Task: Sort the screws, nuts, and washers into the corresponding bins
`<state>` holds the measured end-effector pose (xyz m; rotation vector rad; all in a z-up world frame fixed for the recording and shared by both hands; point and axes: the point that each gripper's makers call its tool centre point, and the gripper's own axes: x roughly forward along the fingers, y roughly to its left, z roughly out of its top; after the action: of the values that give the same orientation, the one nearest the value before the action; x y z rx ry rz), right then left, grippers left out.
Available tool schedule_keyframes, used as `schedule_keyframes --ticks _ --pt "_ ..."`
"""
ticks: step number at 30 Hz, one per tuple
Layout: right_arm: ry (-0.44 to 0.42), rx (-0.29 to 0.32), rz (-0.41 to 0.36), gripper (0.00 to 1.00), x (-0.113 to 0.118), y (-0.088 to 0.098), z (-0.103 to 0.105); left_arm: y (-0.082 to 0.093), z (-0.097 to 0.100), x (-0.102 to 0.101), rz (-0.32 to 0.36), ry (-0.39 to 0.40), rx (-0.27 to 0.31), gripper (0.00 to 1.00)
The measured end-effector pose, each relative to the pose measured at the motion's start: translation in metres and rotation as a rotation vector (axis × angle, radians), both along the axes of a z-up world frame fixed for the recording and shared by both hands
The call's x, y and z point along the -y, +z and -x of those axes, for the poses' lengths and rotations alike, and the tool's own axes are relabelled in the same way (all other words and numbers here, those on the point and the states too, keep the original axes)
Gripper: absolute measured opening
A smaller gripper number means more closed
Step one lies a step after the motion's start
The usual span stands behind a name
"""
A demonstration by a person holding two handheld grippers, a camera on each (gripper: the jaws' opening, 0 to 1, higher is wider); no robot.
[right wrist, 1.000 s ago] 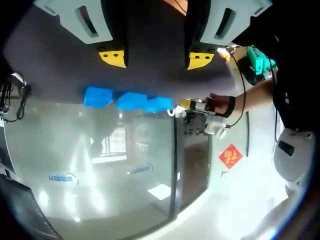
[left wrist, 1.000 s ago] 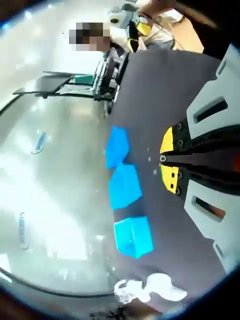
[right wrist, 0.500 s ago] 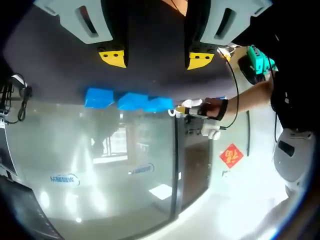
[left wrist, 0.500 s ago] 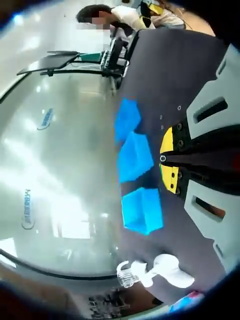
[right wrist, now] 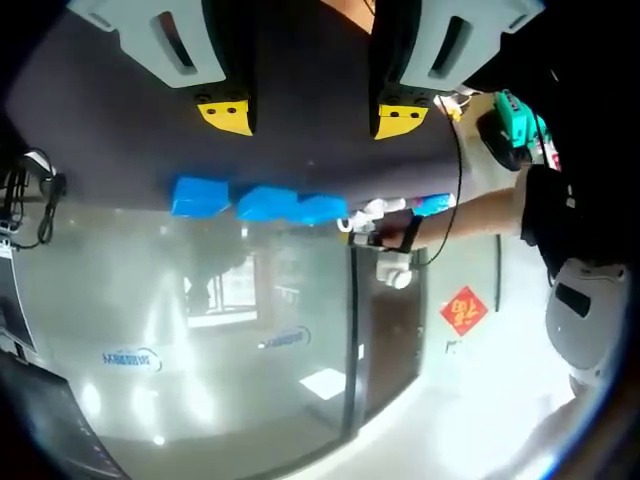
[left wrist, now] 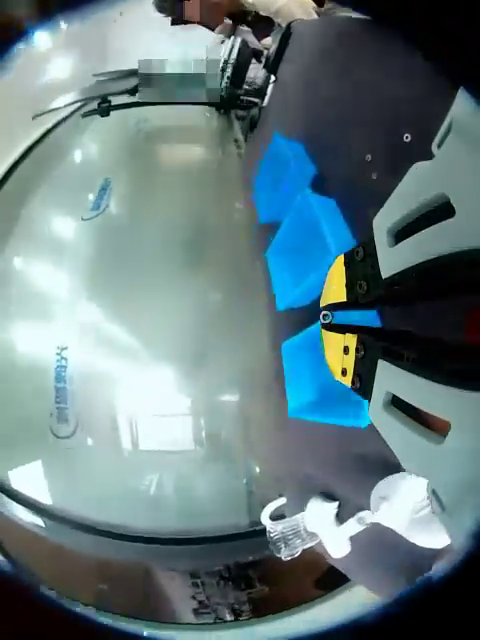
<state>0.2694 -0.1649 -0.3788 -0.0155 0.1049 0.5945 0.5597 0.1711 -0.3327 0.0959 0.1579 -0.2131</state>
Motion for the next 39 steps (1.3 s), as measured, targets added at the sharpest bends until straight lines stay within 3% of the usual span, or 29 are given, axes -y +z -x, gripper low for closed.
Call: schedule_keyframes --ticks 2,4,8,11,16,22,26,33,39 --pt "-0.004 -0.002 -0.001 0.41 0.001 0.0 0.0 0.008 -0.012 -0.003 -0.035 0.006 0.052 0.06" --pt "-0.005 -0.005 0.002 0.41 0.0 0.0 0.0 0.007 -0.026 -0.002 0.038 -0.011 0.034 0.06" --pt "0.003 -0.004 0.011 0.41 -0.005 0.002 -0.001 -0.001 -0.049 -0.005 0.064 -0.026 0.002 0.06" --pt "0.006 -0.005 0.012 0.41 -0.007 0.003 -0.003 0.001 -0.064 -0.009 0.093 -0.013 0.009 0.06" --pt "0.01 -0.007 0.015 0.41 -0.009 0.003 -0.004 0.002 -0.081 -0.01 0.085 -0.009 0.001 0.06" --pt "0.009 -0.01 0.014 0.41 -0.01 0.003 -0.004 -0.001 -0.095 -0.013 0.07 -0.005 -0.014 0.06" --pt "0.007 -0.012 0.015 0.41 -0.008 0.003 -0.004 0.0 -0.1 -0.016 0.109 -0.001 -0.028 0.06" --pt "0.007 -0.011 0.015 0.41 -0.008 0.002 -0.004 0.0 -0.102 -0.017 0.039 0.009 -0.023 0.06" --pt "0.007 -0.01 0.015 0.41 -0.008 0.002 -0.002 0.003 -0.101 -0.016 0.054 0.001 -0.016 0.09"
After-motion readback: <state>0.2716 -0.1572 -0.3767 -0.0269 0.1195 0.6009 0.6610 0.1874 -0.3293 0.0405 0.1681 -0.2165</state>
